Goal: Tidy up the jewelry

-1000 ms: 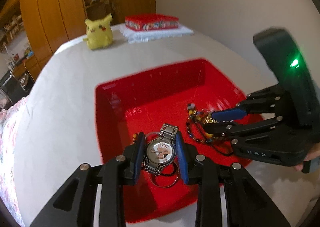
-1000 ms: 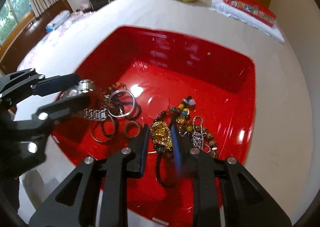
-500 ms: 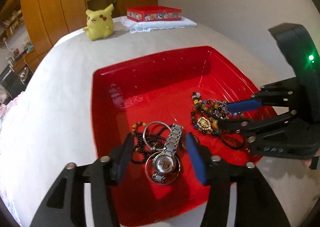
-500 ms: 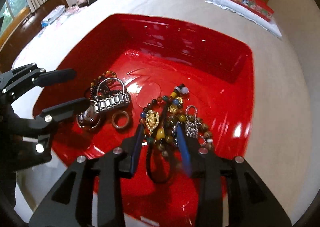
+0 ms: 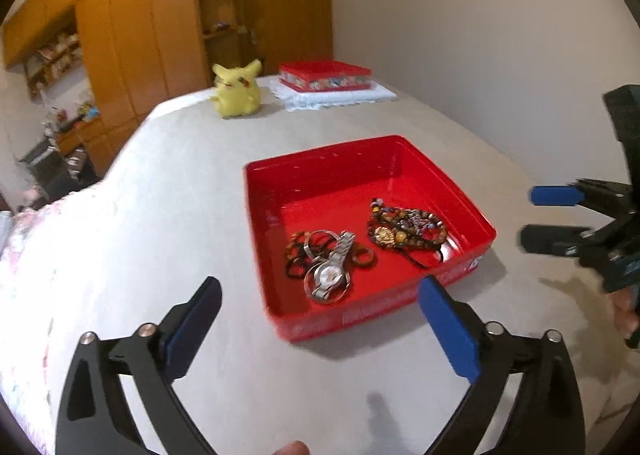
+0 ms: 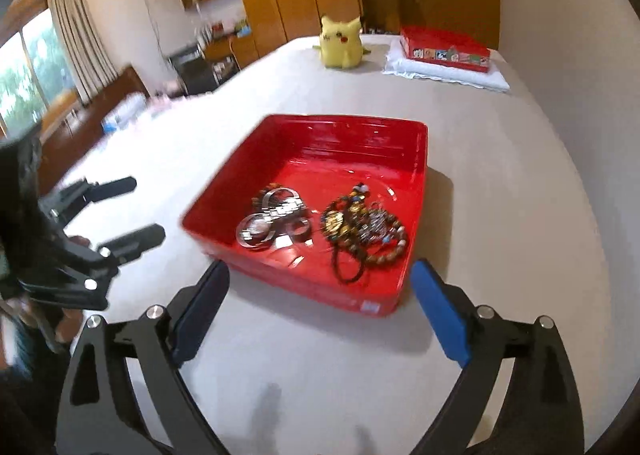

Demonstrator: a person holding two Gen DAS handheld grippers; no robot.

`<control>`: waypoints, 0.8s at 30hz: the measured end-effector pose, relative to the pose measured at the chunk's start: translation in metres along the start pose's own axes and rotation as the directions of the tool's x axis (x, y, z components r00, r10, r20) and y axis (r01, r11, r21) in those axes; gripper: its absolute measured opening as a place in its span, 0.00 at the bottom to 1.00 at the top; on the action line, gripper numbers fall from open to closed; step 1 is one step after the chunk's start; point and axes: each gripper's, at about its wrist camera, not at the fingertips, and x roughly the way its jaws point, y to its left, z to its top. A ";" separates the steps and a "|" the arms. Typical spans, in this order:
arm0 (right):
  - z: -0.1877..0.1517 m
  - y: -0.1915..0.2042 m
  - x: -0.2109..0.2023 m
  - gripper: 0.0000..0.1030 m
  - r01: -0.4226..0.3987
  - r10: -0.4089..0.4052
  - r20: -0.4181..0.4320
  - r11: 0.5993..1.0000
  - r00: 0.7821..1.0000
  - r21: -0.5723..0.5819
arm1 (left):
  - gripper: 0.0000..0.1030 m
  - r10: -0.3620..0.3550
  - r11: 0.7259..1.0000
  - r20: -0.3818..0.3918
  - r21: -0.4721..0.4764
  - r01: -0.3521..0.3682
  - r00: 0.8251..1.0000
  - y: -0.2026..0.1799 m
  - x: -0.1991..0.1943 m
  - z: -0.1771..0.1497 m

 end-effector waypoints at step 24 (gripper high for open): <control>-0.036 0.030 -0.019 0.97 0.190 -0.188 -0.036 0.981 0.982 0.050 | 0.96 0.084 0.993 -0.072 -0.080 -0.090 0.994 -0.015 -0.046 -0.034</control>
